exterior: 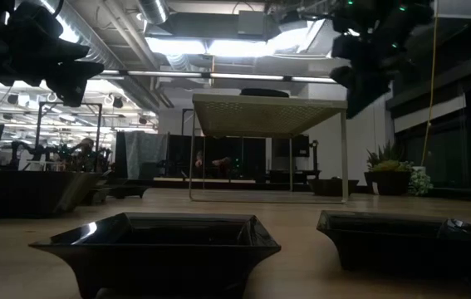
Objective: Pick & Place Mini shaped plates
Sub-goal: Stack the black square plate on top of the black square plates on the shelf
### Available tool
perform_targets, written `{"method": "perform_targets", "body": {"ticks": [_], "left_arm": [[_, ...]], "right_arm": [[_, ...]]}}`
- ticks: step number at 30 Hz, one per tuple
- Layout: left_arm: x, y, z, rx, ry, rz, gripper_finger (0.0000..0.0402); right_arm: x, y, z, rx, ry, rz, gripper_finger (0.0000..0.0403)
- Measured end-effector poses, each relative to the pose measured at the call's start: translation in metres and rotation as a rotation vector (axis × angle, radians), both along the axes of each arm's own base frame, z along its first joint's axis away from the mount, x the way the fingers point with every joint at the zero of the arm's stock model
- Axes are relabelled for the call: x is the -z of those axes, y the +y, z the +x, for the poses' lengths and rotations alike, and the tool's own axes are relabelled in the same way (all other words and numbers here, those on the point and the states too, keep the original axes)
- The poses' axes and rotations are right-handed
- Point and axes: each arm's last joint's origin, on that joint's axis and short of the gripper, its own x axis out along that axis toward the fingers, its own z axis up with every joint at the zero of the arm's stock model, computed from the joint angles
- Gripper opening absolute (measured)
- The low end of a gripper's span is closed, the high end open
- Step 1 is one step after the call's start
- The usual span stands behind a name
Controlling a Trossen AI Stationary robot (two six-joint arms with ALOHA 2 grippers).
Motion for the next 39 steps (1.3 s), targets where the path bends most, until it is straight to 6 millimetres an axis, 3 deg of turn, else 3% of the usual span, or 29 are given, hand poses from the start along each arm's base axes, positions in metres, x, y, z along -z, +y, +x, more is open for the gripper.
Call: {"method": "perform_targets", "body": {"ticks": [7, 18, 22, 33, 39], "left_arm": [[0.000, 0.000, 0.000, 0.000, 0.001, 0.000, 0.0152], [0.000, 0.000, 0.000, 0.000, 0.001, 0.000, 0.0152], [0.000, 0.000, 0.000, 0.000, 0.000, 0.000, 0.0152], [0.000, 0.000, 0.000, 0.000, 0.000, 0.000, 0.0152], [0.000, 0.000, 0.000, 0.000, 0.000, 0.000, 0.0152]], "right_arm": [[0.028, 0.028, -0.009, 0.099, -0.043, 0.110, 0.0038], [0.041, 0.063, -0.010, 0.282, -0.185, 0.335, 0.0038], [0.045, 0.090, -0.004, 0.202, -0.210, 0.396, 0.0038], [0.062, 0.189, 0.000, -0.164, -0.132, 0.506, 0.0039], [0.070, 0.224, 0.010, -0.269, -0.099, 0.513, 0.0102]]}}
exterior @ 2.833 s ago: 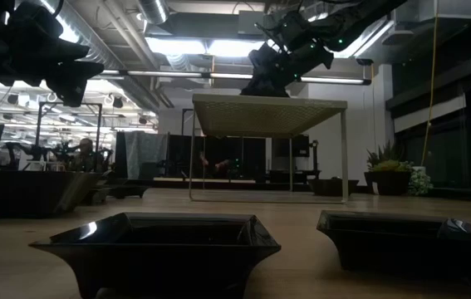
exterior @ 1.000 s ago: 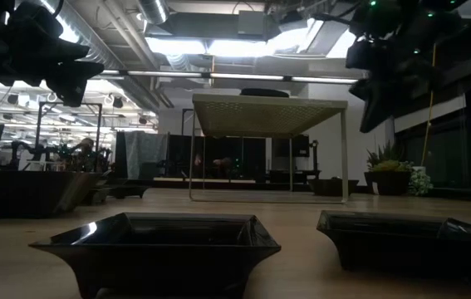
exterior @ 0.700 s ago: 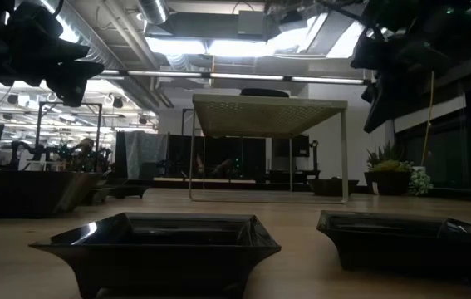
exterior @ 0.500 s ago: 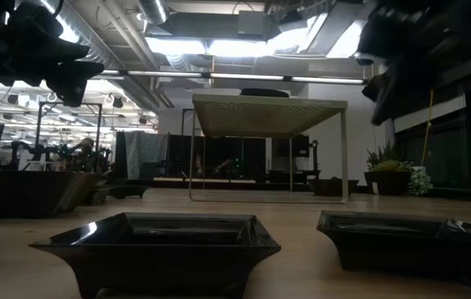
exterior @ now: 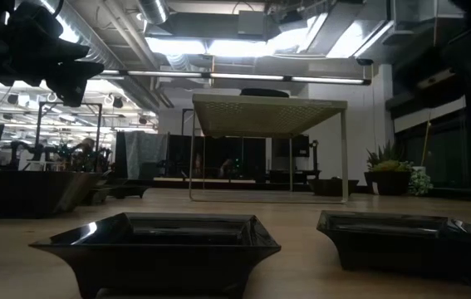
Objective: Pick & Place Mini shaped plates
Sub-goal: Stack the black square plate on top of the black square plates on the shelf
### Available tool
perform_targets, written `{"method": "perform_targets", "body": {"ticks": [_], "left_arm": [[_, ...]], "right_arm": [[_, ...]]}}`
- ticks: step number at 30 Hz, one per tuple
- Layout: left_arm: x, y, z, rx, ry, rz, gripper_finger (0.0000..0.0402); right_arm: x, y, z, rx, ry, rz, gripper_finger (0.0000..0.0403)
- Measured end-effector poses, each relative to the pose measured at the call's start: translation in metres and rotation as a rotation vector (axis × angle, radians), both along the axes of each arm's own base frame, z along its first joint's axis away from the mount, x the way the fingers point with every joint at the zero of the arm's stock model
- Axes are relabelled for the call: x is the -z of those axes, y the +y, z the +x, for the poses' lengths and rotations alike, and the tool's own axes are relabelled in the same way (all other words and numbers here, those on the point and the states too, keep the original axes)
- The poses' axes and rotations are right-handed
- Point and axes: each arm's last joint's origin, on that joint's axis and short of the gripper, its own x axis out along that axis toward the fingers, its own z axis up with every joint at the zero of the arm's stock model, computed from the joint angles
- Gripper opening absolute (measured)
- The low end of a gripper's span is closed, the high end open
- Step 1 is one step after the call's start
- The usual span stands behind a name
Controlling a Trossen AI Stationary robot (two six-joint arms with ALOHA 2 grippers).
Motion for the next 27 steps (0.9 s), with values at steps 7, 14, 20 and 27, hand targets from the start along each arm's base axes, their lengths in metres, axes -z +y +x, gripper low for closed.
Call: {"method": "perform_targets", "body": {"ticks": [7, 14, 20, 27], "left_arm": [[0.000, 0.000, 0.000, 0.000, 0.000, 0.000, 0.0152], [0.000, 0.000, 0.000, 0.000, 0.000, 0.000, 0.0152], [0.000, 0.000, 0.000, 0.000, 0.000, 0.000, 0.0152], [0.000, 0.000, 0.000, 0.001, 0.000, 0.000, 0.0152]], "right_arm": [[0.004, 0.031, 0.020, -0.225, -0.113, -0.206, 0.0186], [0.015, 0.063, 0.039, -0.516, -0.259, -0.390, 0.0186], [0.034, 0.083, 0.055, -0.589, -0.321, -0.532, 0.0156], [0.054, 0.097, 0.074, -0.589, -0.324, -0.616, 0.0134]]}}
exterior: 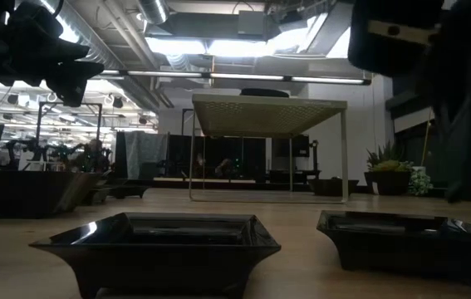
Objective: Pick & Place Mini shaped plates
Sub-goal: Stack the black square plate on top of the black square plates on the shelf
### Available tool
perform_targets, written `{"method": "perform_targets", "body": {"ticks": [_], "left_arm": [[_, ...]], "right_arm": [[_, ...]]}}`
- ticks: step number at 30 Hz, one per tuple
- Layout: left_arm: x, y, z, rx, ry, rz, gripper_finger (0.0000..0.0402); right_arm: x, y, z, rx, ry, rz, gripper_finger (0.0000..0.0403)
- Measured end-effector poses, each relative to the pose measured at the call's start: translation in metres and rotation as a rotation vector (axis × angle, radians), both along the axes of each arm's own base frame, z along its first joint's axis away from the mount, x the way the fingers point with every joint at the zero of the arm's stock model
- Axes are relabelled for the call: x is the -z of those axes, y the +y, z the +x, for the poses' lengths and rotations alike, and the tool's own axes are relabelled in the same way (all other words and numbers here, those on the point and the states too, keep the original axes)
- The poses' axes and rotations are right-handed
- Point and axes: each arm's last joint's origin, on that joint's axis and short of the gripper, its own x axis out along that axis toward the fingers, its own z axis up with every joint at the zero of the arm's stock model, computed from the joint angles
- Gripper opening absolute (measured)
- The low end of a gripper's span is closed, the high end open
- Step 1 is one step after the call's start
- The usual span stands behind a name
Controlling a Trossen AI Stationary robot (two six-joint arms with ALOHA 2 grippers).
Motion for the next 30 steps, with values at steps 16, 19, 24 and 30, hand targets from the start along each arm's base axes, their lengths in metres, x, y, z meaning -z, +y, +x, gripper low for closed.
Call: {"method": "perform_targets", "body": {"ticks": [16, 19, 24, 30], "left_arm": [[0.000, 0.000, 0.000, 0.000, 0.000, 0.000, 0.0152], [0.000, 0.000, 0.000, 0.000, 0.000, 0.000, 0.0152], [0.000, 0.000, 0.000, 0.000, 0.000, 0.000, 0.0152], [0.000, 0.000, 0.000, 0.000, 0.000, 0.000, 0.0152]], "right_arm": [[0.014, 0.000, 0.005, 0.058, -0.042, -0.109, 0.0101], [0.015, 0.000, 0.005, 0.057, -0.040, -0.110, 0.0083], [0.016, -0.001, 0.005, 0.058, -0.037, -0.113, 0.0039], [0.016, -0.001, 0.005, 0.059, -0.038, -0.113, 0.0009]]}}
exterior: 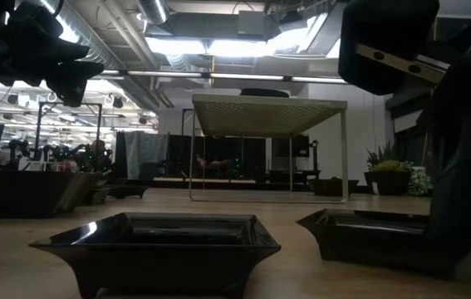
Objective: Pick & Place Mini shaped plates
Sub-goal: Stack the black square plate on top of the black square plates on the shelf
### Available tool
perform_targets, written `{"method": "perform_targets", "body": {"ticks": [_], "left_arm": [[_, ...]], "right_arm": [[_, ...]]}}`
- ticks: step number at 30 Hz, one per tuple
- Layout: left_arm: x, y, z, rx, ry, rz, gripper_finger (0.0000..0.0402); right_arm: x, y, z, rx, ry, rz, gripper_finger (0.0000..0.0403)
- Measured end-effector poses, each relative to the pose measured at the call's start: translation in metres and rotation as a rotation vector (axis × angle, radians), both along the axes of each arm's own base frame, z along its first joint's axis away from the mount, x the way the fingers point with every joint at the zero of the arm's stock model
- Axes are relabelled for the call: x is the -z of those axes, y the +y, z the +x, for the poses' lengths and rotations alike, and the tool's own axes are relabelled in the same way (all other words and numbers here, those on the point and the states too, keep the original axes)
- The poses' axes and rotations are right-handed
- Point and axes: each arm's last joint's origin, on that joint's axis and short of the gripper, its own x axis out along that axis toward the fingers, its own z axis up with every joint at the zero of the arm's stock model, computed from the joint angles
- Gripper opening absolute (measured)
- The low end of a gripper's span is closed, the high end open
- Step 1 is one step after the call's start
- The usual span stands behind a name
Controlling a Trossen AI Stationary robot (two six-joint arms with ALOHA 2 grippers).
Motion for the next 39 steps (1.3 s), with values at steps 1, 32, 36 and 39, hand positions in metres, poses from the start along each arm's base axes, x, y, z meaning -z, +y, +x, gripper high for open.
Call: {"method": "perform_targets", "body": {"ticks": [1, 32, 36, 39], "left_arm": [[0.000, 0.000, 0.000, 0.000, 0.000, 0.000, 0.0152], [0.000, 0.000, 0.000, 0.000, 0.000, 0.000, 0.0152], [0.000, 0.000, 0.000, 0.000, 0.000, 0.000, 0.0152], [0.000, 0.000, 0.000, 0.000, 0.000, 0.000, 0.0152]], "right_arm": [[0.000, 0.000, 0.000, 0.000, 0.000, 0.000, 0.0011], [-0.106, -0.028, -0.017, 0.069, -0.164, 0.225, 0.0004], [-0.121, -0.040, -0.016, 0.095, -0.199, 0.244, 0.0004], [-0.129, -0.051, -0.014, 0.111, -0.220, 0.240, 0.0004]]}}
